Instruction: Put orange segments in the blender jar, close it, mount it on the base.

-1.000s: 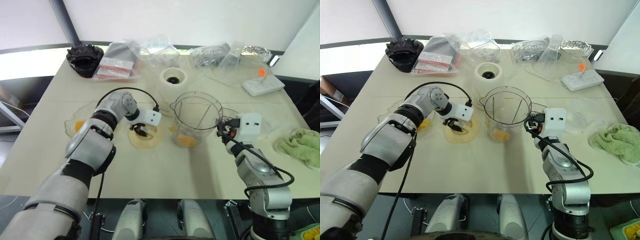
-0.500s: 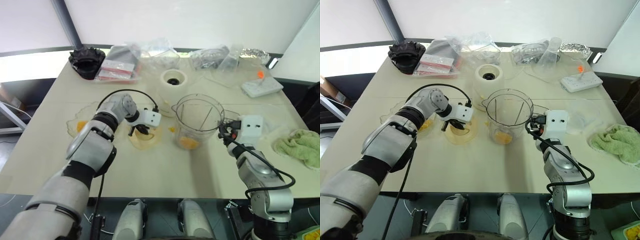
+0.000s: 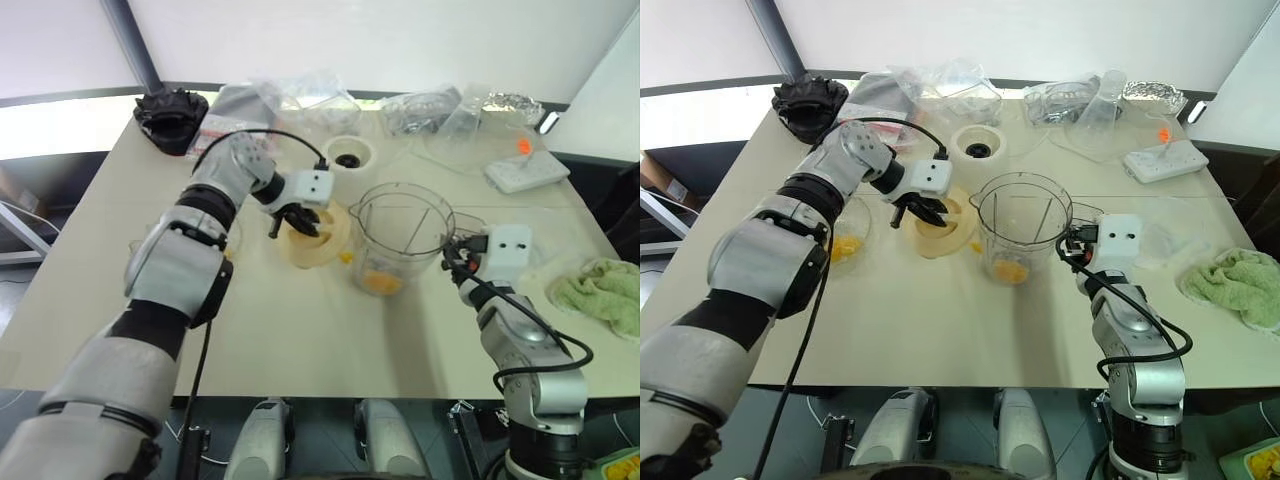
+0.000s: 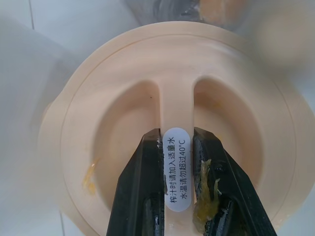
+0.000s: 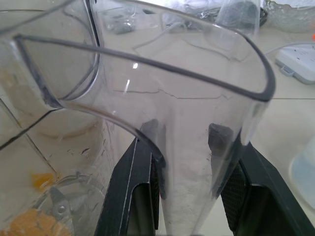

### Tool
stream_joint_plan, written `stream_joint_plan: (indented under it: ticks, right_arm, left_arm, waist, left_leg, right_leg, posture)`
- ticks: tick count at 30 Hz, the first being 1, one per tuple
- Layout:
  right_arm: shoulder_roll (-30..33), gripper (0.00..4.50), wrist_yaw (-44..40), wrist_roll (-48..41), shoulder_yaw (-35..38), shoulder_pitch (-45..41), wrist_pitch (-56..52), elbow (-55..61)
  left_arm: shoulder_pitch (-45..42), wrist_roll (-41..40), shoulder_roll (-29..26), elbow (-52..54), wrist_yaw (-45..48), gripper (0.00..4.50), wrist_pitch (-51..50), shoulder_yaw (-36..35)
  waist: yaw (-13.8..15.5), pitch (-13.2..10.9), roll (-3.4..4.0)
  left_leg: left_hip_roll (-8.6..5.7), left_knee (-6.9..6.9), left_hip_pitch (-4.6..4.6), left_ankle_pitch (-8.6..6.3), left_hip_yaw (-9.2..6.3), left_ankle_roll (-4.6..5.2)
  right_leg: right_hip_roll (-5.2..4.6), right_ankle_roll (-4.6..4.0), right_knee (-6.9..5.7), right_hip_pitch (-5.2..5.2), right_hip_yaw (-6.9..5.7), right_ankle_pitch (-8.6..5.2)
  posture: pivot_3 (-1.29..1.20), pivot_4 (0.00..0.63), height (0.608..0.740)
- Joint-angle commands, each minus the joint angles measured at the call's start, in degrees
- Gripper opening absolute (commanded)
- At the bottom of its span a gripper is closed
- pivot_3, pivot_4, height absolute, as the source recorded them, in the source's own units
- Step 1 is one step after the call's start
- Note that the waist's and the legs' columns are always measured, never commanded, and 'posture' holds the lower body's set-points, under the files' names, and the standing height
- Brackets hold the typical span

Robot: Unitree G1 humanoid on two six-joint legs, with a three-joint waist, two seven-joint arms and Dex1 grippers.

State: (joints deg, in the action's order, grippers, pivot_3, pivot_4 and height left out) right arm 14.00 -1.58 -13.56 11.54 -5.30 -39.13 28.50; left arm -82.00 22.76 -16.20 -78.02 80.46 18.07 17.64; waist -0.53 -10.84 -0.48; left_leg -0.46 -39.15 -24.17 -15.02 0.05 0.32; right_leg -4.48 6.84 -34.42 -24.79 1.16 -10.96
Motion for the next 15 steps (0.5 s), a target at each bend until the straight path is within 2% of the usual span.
stream_joint_plan:
  ticks: [1,15]
  right_arm:
    - [1.26,1.02,0.88,1.72,3.09,-0.79,2.97,-0.08]
    - [0.75,1.02,0.55,3.63,-1.24,-1.12,5.6,-1.64]
  left_arm:
    - [-3.22,-0.01,-1.74,1.43,0.04,0.24,0.99,-0.2]
    - [-14.95,-3.18,-6.35,1.13,6.32,0.24,-1.05,-4.17]
  waist:
    - [0.06,0.0,0.0]
    - [-0.19,0.0,-0.01]
  left_leg:
    - [0.0,0.0,0.0,0.0,-0.01,0.0]
    - [-0.01,-0.01,-0.06,0.0,-0.01,0.0]
  right_leg:
    - [0.0,0.0,0.0,0.0,0.0,0.0]
    - [0.0,0.01,0.05,0.0,-0.01,0.0]
  posture:
    - [0.0,0.15,0.74]
    - [0.0,0.15,0.74]
